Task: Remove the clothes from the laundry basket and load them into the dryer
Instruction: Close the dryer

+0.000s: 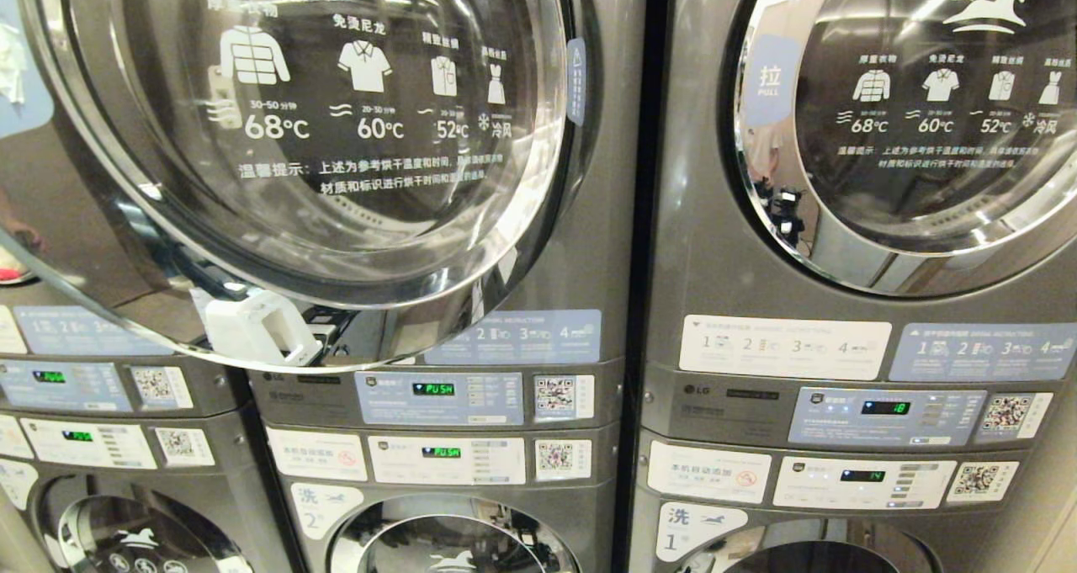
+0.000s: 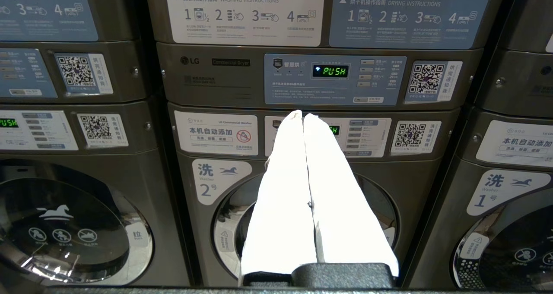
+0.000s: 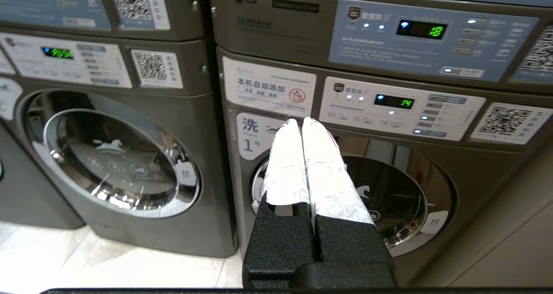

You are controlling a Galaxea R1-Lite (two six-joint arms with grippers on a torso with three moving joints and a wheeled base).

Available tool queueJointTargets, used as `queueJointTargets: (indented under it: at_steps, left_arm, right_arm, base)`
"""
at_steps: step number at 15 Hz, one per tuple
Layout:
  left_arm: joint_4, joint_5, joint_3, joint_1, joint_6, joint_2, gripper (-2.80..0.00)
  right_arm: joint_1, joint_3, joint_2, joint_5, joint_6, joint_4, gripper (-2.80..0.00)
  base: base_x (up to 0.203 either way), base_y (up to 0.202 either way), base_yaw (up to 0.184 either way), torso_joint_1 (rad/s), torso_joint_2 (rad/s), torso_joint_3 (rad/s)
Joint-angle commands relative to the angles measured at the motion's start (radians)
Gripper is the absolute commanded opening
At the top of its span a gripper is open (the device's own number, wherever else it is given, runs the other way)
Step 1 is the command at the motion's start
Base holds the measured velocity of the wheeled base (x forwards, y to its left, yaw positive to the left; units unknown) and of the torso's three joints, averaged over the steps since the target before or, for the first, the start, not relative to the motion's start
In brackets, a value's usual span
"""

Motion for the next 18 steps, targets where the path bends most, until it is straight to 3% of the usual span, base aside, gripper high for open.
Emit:
queueJointTargets:
  at_steps: [1, 6, 11, 13, 15, 17, 18]
  left_arm:
    - [-0.001, 0.000, 0.000, 0.000, 0.000, -0.002, -2.80]
    - [-0.001, 0.000, 0.000, 0.000, 0.000, -0.002, -2.80]
    - [-0.001, 0.000, 0.000, 0.000, 0.000, -0.002, -2.80]
    - [-0.001, 0.000, 0.000, 0.000, 0.000, -0.002, -2.80]
    - [-0.001, 0.000, 0.000, 0.000, 0.000, -0.002, -2.80]
    - [0.000, 0.000, 0.000, 0.000, 0.000, -0.002, -2.80]
    - [-0.001, 0.000, 0.000, 0.000, 0.000, -0.002, -2.80]
  right_arm:
    - [-0.048, -0.005, -0.025, 0.002, 0.000, 0.002, -2.80]
    - [-0.043, 0.005, -0.256, 0.000, -0.001, -0.037, -2.80]
    - [-0.039, 0.009, -0.249, -0.005, 0.096, -0.032, -2.80]
    - [-0.039, 0.011, -0.249, -0.011, 0.181, -0.031, -2.80]
    - [-0.039, 0.013, -0.249, -0.069, 0.230, -0.024, -2.80]
    - [-0.039, 0.014, -0.249, -0.065, 0.154, -0.029, -2.80]
    - [-0.039, 0.011, -0.249, -0.056, 0.064, -0.030, -2.80]
  base:
    - [0.000, 0.000, 0.000, 0.000, 0.00, 0.000]
    - [0.000, 0.000, 0.000, 0.000, 0.00, 0.000]
    - [0.000, 0.000, 0.000, 0.000, 0.00, 0.000]
    - [0.000, 0.000, 0.000, 0.000, 0.00, 0.000]
    - [0.000, 0.000, 0.000, 0.000, 0.00, 0.000]
    - [0.000, 0.000, 0.000, 0.000, 0.00, 0.000]
    - [0.000, 0.000, 0.000, 0.000, 0.00, 0.000]
